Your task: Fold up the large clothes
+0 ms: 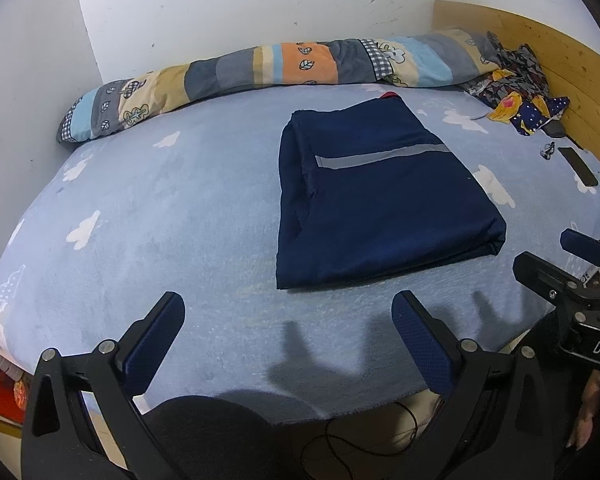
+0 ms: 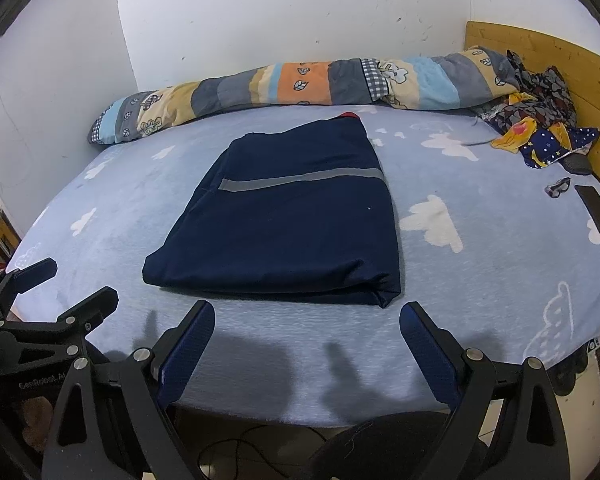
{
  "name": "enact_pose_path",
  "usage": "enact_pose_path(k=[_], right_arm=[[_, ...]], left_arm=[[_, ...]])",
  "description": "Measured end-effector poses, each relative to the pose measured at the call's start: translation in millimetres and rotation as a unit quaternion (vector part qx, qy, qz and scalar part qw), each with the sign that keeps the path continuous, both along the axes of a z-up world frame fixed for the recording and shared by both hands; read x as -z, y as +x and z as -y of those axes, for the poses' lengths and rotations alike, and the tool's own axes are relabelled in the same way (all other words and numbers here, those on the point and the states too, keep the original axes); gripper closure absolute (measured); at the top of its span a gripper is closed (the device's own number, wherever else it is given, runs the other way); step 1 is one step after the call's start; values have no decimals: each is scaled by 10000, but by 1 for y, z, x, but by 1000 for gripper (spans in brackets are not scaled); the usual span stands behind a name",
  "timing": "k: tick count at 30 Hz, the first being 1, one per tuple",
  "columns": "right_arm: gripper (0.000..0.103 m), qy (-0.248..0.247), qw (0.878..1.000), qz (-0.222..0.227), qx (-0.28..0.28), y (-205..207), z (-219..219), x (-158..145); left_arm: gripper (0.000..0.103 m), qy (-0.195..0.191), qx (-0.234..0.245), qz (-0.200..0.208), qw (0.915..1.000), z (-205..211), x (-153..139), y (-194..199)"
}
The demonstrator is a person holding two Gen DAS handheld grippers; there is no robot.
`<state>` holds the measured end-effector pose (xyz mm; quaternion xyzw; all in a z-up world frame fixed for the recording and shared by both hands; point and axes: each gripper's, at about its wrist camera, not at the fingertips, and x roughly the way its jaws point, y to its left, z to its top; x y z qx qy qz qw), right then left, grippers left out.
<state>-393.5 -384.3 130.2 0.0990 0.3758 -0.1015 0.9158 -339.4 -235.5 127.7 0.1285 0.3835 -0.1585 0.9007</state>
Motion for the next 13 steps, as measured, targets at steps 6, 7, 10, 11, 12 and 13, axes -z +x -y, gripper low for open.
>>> enact_pose_path(k=[6, 7, 10, 11, 12, 13], right_arm=[[7, -8, 10000, 4, 5, 0, 0, 0], [7, -7, 10000, 10, 0, 0, 0, 0], [7, -19, 10000, 11, 10, -1, 0, 0], [7, -19, 10000, 13, 1, -1, 0, 0], [7, -10, 10000, 7, 3, -1, 0, 0], [8, -3, 10000, 7, 26, -1, 1, 0]], left_arm=[[0, 53, 10, 50, 10000, 2, 1, -2], [0, 51, 3, 44, 10000, 2, 1, -2], [0, 144, -69, 147, 9998, 2, -1, -4], [0, 169, -117, 226, 9995, 0, -3, -4], [0, 141, -131, 238, 9995, -2, -4, -4], [0, 75, -99, 148, 9998, -4, -6, -1]])
